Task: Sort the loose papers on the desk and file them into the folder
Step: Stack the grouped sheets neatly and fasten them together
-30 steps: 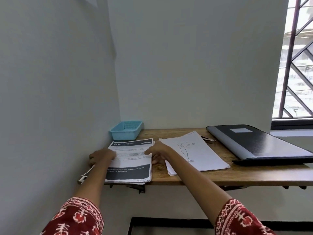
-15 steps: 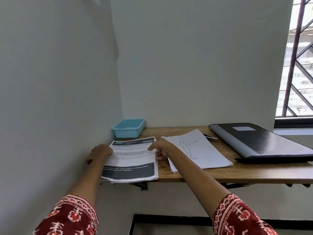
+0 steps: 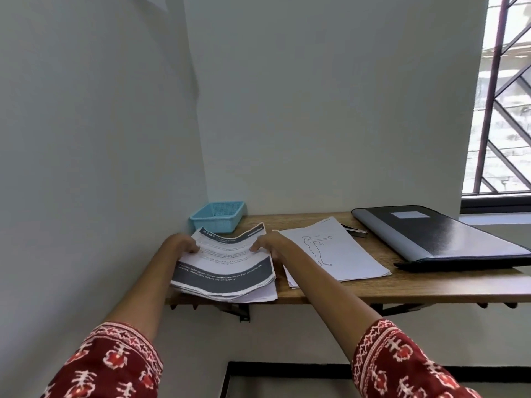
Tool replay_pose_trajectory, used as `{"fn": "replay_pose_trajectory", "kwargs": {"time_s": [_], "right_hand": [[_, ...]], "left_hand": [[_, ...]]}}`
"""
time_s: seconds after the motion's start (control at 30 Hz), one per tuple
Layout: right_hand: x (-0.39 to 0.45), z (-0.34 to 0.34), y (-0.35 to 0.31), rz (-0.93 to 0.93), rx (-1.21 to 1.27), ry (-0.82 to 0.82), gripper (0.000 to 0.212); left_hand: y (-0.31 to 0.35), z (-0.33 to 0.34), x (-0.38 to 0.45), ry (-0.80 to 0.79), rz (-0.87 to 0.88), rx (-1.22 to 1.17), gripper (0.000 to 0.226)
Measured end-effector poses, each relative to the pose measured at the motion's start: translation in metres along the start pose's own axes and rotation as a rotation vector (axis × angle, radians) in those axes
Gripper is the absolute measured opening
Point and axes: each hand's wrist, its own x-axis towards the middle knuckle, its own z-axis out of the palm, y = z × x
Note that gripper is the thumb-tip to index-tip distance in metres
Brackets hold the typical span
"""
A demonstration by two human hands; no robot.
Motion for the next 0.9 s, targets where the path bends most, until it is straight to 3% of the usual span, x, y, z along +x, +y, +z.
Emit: {"fn": "replay_pose_trajectory", "kwargs": {"time_s": [0.2,0.33,0.43,0.6,0.67,0.73,0.8,0.9], "right_hand": [[-0.008,-0.011,0.003,-0.036,-0.012,-0.038,0.066],[-0.029,-0.038,-0.020,-0.111,0.209,-0.055,0.047],[-0.034,-0.072,-0.045,-0.210,0.181,0.048,0.057],[-0.027,-0.143,-0.057,-0.267,-0.122,0.324,0.054],[-0.018,-0.167,-0.047,-0.176,-0.411,0.370,0.061],[-0.006,-0.187,-0.020,-0.107,-0.697,0.391,0.058],[0.008,-0.205,0.019,-0.016,-0.838,0.406,0.060],[0.024,-0.219,0.053,0.040,-0.836,0.449,0.072]], "left_hand": [[0.033,-0.021,-0.017,0.082,0.211,-0.596,0.037],[0.067,-0.049,-0.040,-0.021,0.401,-0.973,0.031],[0.094,-0.052,-0.046,-0.123,0.425,-1.094,0.032],[0.127,-0.008,-0.030,-0.275,0.227,-0.986,0.029],[0.131,0.029,-0.025,-0.376,0.183,-0.832,0.012],[0.130,0.070,-0.029,-0.490,0.106,-0.694,0.016],[0.128,0.102,-0.034,-0.523,0.058,-0.595,0.004],[0.132,0.125,-0.027,-0.435,0.051,-0.670,0.035]]}}
